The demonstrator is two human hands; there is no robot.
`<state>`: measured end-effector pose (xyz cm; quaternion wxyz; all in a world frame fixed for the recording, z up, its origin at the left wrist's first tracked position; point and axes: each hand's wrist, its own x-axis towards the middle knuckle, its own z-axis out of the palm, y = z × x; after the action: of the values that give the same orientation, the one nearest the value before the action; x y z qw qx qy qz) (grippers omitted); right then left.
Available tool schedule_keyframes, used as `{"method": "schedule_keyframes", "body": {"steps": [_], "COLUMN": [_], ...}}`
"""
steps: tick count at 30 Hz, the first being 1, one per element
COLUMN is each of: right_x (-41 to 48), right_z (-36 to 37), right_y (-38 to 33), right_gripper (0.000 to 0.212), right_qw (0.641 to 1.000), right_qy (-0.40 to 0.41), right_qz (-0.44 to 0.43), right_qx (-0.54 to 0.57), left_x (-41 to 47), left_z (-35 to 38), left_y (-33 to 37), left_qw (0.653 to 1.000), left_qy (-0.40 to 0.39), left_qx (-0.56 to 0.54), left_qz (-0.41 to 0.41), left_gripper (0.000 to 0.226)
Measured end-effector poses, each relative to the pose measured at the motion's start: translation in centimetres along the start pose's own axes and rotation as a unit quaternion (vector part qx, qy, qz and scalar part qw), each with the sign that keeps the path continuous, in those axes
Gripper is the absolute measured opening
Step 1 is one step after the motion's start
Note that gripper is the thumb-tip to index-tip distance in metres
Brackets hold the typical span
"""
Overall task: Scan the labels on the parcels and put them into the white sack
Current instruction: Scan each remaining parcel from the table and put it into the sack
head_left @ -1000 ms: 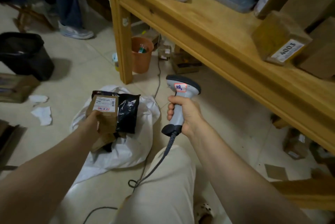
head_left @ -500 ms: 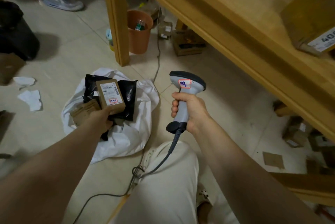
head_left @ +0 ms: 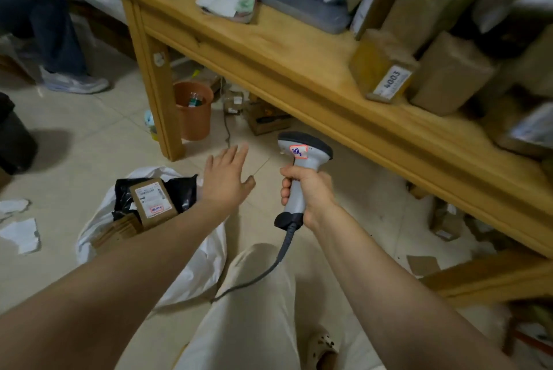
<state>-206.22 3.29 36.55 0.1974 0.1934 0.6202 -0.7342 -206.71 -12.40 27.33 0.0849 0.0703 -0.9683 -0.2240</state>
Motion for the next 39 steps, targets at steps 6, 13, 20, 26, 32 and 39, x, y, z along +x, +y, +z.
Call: {"method": "schedule_keyframes", "body": {"steps": [6,13,20,26,32,39], "right_x": [-6.8,-15.0,-20.5,-21.6,-20.5,-18.3], "right_z": [-7.0,-16.0,-22.5,-26.2,-29.0,-30.7], "right_y": [-4.9,-11.4,-16.7,-20.8,-24.7,-28.2], "right_gripper": [0.011,0.008,0.013,0.02,0.021,0.013], "right_qw": [0.991,0.951,0.912,0.897,0.903,0.913], "right_qy": [0.053,0.136,0.149,0.141,0.119,0.066], "right_qz": [-0.118,-0.243,-0.303,-0.334,-0.338,-0.335], "right_qx": [0.039,0.135,0.234,0.254,0.237,0.225], "left_x": [1.0,1.2,1.1,3.4,7.4,13.7], "left_z": [-6.0,-11.0,-15.7,-19.6,-21.3,-23.7], "left_y": [12.2,28.9,43.1,50.8,56.8,63.3], "left_qw": [0.98,0.938,0.9,0.894,0.9,0.913], "left_qy": [0.076,0.12,0.128,0.176,0.191,0.153], "left_qx": [-0.023,-0.11,-0.177,-0.115,-0.023,-0.033], "left_qz": [0.182,0.305,0.376,0.395,0.391,0.378], "left_gripper": [0.067,0.064,0.051,0.042,0.039,0.049]}}
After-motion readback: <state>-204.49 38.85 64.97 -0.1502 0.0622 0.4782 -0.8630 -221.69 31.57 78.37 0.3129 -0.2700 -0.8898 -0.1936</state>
